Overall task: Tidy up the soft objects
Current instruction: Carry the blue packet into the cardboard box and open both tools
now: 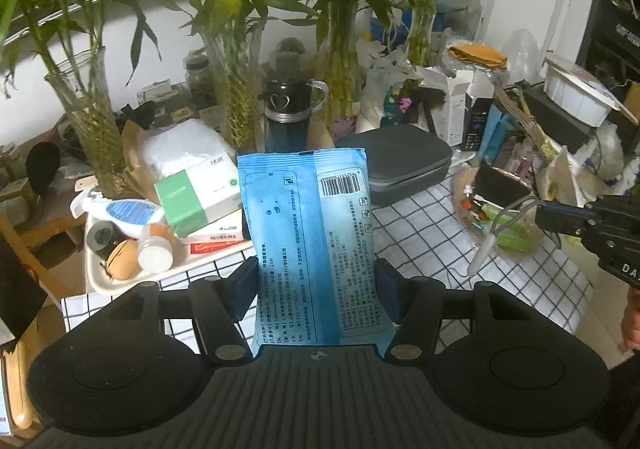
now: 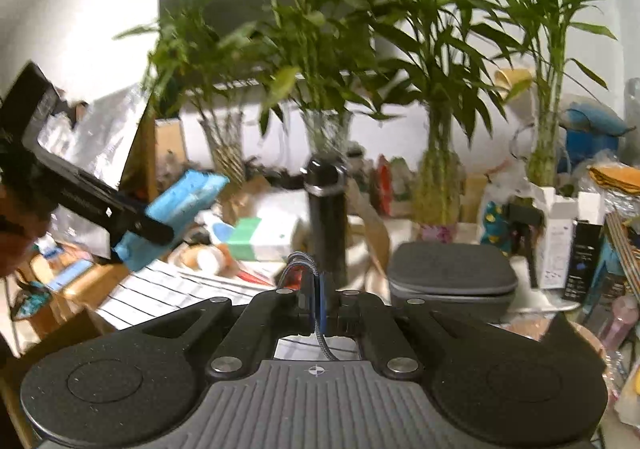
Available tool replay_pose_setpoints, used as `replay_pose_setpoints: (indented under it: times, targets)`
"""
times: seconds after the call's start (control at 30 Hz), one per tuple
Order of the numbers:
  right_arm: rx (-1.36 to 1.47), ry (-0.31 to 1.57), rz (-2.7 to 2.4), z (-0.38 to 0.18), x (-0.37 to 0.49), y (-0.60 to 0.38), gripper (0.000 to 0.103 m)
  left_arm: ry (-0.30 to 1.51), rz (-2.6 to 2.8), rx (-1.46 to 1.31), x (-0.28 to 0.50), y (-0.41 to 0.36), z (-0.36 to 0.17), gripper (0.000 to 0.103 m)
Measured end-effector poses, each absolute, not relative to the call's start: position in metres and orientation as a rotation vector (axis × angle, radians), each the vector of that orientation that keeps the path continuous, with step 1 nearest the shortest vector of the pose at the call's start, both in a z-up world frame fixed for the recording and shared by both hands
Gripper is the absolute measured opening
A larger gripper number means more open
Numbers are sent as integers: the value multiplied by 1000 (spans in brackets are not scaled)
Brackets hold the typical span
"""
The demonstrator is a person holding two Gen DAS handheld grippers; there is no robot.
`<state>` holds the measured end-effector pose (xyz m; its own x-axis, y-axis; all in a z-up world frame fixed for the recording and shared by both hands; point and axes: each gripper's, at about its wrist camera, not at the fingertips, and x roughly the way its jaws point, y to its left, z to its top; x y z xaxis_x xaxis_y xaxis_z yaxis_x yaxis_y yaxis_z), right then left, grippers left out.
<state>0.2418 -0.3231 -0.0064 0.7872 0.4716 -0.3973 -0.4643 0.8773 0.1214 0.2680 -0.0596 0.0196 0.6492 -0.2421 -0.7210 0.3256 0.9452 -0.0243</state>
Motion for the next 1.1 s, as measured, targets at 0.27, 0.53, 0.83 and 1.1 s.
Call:
replay_pose_setpoints:
  times: [0.27, 0.53, 0.83, 1.1]
  targets:
    - [14, 410, 590, 0, 213, -309, 4, 782, -338, 83, 221, -41, 29, 60]
    - [26, 385, 601, 4, 189, -306, 4, 794, -351, 68, 180, -34, 28, 60]
    - [19, 372, 627, 5, 170, -300, 4, 814, -373, 81, 151, -38, 19, 60]
    - [2, 372, 636, 6, 159, -298, 5, 862, -403, 55, 143, -34, -3, 63]
